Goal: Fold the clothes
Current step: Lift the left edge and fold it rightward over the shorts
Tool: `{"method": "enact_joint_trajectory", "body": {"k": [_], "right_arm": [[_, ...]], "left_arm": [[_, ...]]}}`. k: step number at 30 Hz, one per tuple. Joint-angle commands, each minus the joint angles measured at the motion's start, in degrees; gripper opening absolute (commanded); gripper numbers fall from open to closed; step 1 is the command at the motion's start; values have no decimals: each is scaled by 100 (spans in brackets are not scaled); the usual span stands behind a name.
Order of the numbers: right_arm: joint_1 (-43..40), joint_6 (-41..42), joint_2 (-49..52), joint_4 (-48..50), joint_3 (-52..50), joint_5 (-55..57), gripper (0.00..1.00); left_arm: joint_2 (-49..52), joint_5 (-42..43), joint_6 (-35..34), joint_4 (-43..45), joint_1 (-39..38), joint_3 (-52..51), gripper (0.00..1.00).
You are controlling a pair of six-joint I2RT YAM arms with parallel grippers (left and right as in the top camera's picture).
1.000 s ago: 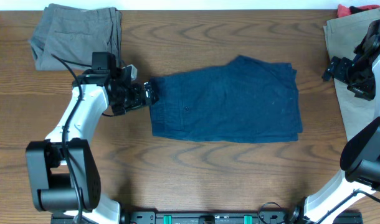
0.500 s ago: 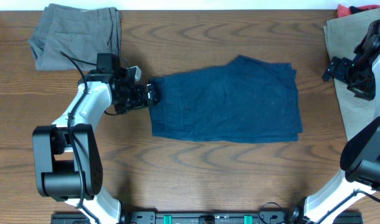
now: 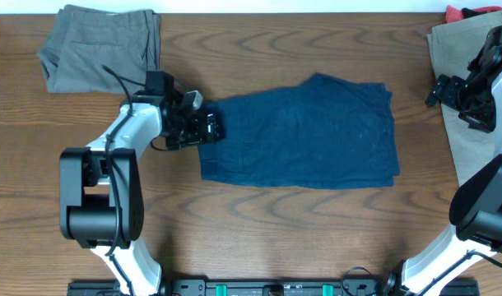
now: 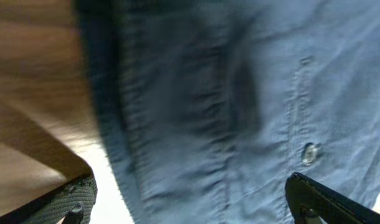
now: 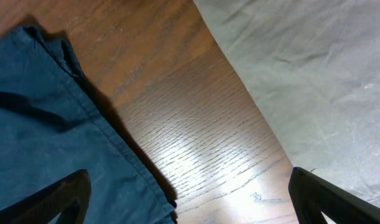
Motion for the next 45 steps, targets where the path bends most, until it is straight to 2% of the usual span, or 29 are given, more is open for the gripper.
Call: {"method": "enact_joint_trajectory", "body": {"k": [1, 4, 5, 6, 8, 11, 13, 15, 19, 21, 26, 30, 37, 45], "right_arm": [[-33, 63, -52, -4, 63, 39, 99], [-33, 63, -52, -4, 63, 39, 99], [-33, 63, -52, -4, 63, 39, 99], [-31, 63, -52, -4, 63, 39, 99], [-33, 63, -52, -4, 63, 39, 99], [-31, 63, -52, -4, 63, 39, 99], [-31, 63, -52, -4, 63, 39, 99], [-31, 63, -52, -4, 63, 39, 99], [-31, 63, -52, -4, 63, 39, 99], [-31, 63, -52, -4, 63, 39, 99], [-31, 63, -52, -4, 63, 39, 99], [-31, 63, -52, -4, 63, 39, 99], [-31, 63, -52, -4, 63, 39, 99], [-33, 63, -52, -4, 63, 39, 99]], "left_arm": [[501, 37, 52, -17, -195, -144, 98], [514, 31, 52, -15, -269, -144, 100], [511, 31, 52, -13, -280, -144, 92], [511, 31, 52, -13, -280, -144, 77], [511, 13, 44, -17, -280, -144, 62], [511, 9, 28, -20, -278, -144, 57], [509, -70, -13, -28, -278, -144, 48], [503, -400, -260, -72, -278, -142, 31], [487, -1375, -907, -348, -260, -131, 6], [466, -1810, -1152, -557, -205, -107, 6], [431, -2367, -1163, -1351, 26, 245, 6], [341, -2721, -1163, -2273, 249, 898, 6], [98, -3042, -975, -3860, 264, 2535, 6], [-184, -3366, -723, -5641, -251, 4507, 6]]}}
